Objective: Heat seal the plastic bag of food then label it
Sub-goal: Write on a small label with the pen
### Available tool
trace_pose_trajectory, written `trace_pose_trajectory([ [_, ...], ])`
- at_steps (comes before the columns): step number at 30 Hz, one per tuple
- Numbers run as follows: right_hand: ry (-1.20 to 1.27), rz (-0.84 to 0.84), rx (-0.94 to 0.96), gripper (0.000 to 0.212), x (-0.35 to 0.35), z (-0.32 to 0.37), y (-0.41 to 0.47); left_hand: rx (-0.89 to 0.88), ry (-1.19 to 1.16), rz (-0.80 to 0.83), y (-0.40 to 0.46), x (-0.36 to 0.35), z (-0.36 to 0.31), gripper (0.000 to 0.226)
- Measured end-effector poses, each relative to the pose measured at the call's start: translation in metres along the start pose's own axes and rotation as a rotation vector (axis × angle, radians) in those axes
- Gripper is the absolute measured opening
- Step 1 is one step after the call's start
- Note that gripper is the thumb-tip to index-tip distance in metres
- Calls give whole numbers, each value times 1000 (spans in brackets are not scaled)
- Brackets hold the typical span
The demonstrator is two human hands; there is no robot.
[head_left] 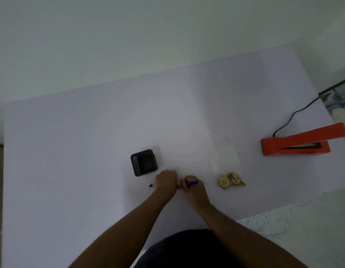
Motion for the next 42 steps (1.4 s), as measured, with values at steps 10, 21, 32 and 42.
trace_pose_trajectory([
  [10,26,-5,-3,32,1,0,-3,-1,-6,9,1,0,0,29],
  [21,-57,-30,122,36,5,0,-3,-4,-24,10,3,-2,1,33],
  [32,-70,-35,96,32,6,-2,-2,-11,-48,2,4,-5,2,35],
  [42,-95,-33,103,30,10,-1,-7,-12,-32,-11,5,-5,1,27],
])
Point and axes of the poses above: each hand's wrist, its own y-axis towards the middle knuckle, its own x-axis out of the back of the hand, z = x × y, the point moved 1 cm from there along y, towards the middle knuckle, and after that the axes turned 15 degrees about x, right-handed, at the moved point
